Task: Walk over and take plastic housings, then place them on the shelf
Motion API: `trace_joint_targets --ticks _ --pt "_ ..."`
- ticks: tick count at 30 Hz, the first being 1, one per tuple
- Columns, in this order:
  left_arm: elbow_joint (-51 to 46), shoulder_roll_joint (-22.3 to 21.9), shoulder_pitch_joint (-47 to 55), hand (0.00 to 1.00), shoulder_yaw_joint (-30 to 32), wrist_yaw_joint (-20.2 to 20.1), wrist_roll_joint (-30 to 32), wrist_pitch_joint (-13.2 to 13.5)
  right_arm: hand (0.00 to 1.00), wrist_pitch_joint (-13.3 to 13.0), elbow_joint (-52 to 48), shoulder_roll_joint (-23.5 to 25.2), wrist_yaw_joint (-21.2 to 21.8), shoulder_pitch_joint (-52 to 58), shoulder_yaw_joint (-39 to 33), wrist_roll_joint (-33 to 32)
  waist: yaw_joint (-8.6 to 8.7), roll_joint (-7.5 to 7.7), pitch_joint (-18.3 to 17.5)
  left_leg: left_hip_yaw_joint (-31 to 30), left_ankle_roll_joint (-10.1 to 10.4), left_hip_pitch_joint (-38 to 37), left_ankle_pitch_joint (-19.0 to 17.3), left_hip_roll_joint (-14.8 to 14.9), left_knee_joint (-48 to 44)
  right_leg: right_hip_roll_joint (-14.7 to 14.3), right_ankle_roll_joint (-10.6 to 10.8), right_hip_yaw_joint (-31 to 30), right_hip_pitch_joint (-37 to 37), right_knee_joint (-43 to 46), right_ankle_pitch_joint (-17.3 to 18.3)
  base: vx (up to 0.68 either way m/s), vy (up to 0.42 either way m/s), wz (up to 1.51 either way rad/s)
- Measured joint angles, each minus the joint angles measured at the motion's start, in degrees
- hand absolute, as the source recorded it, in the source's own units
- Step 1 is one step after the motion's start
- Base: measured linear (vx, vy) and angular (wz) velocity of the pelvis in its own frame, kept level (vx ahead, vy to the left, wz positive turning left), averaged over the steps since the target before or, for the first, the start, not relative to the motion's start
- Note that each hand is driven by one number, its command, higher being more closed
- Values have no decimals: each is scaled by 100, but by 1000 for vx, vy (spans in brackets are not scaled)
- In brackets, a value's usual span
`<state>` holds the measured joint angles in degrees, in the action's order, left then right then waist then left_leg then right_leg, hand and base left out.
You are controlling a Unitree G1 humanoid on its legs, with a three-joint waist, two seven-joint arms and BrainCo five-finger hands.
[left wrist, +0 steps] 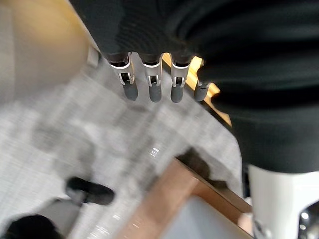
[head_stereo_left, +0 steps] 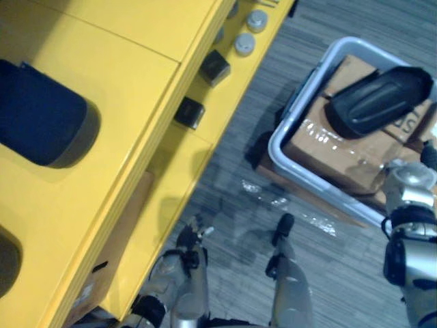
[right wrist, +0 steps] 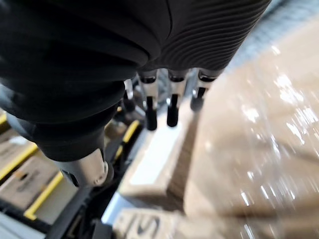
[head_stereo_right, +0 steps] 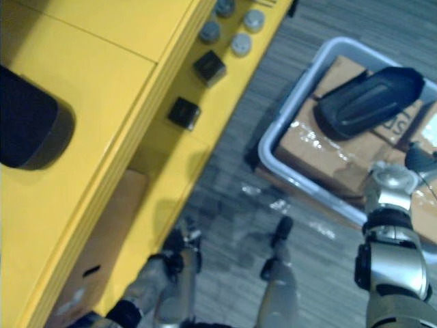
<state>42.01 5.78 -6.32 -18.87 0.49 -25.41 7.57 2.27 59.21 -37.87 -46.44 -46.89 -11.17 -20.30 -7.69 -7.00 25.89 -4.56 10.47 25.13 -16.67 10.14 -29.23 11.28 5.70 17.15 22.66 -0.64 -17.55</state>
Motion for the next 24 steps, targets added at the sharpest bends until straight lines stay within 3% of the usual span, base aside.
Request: trace_joint_targets --ticks 5,11,17,24 --pt "406 -38 -9 0 17 347 783 535 0 -241 43 -5 -128 -220 2 -143 -49 -80 44 -79 -1 111 10 -73 -15 58 11 31 55 3 -8 7 13 7" --pt "622 -59 -59 0 206 377 784 886 0 -514 34 1 -292 -450 47 -148 -118 -133 107 -147 1 261 21 -93 -31 76 13 99 154 18 -8 9 1 5" --pt "922 1 -59 0 361 252 660 960 0 -768 -138 3 -995 -502 44 -15 -143 -128 111 -193 -1 292 22 -96 -31 76 11 145 153 30 -5 10 0 3" --pt "1061 -16 -63 0 522 19 425 1023 0 -849 -283 3 -1132 -524 44 193 -169 -99 139 -205 -3 293 38 -98 -36 82 16 157 153 59 7 0 0 0"
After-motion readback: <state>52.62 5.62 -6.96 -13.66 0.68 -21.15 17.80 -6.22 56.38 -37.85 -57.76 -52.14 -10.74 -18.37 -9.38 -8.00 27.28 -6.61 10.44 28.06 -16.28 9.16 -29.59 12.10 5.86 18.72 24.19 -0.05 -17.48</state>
